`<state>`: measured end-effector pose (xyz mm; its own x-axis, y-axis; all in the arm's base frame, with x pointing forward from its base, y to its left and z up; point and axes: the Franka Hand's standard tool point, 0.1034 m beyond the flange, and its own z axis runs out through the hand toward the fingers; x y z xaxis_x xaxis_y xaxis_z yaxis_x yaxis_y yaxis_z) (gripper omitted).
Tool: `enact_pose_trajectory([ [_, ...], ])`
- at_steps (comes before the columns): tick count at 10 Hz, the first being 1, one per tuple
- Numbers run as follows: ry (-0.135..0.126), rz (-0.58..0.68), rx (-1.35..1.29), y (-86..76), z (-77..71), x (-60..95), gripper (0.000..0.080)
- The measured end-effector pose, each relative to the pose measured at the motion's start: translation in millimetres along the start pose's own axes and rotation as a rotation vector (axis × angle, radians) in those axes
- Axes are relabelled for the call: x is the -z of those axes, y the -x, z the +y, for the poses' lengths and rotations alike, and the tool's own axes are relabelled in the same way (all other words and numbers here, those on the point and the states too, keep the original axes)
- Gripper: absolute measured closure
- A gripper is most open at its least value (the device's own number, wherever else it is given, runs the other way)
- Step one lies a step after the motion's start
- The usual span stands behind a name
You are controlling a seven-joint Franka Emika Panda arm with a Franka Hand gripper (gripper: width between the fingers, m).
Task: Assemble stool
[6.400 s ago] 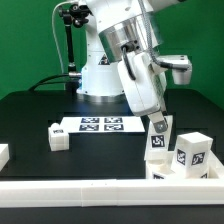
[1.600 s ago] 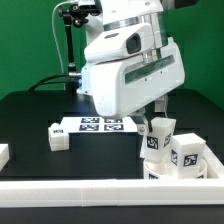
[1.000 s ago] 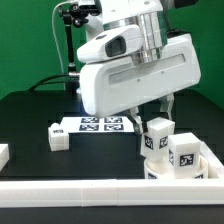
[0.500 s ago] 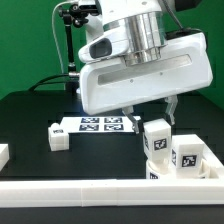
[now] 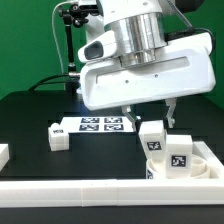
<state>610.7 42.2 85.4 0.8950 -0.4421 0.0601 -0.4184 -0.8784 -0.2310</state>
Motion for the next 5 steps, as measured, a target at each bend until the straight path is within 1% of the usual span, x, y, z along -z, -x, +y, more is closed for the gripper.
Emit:
enact_pose_trajectory([
  [1,0.004,-0.004,-0.082,1.8,0.2,-0.1,0.0459],
  [3,0.016,-0.007,-0.331,9.3,-0.4,-0.6,0.0459],
  [5,0.023,-0.006,-0.494,14.2,-2.5,-1.0,0.0459],
])
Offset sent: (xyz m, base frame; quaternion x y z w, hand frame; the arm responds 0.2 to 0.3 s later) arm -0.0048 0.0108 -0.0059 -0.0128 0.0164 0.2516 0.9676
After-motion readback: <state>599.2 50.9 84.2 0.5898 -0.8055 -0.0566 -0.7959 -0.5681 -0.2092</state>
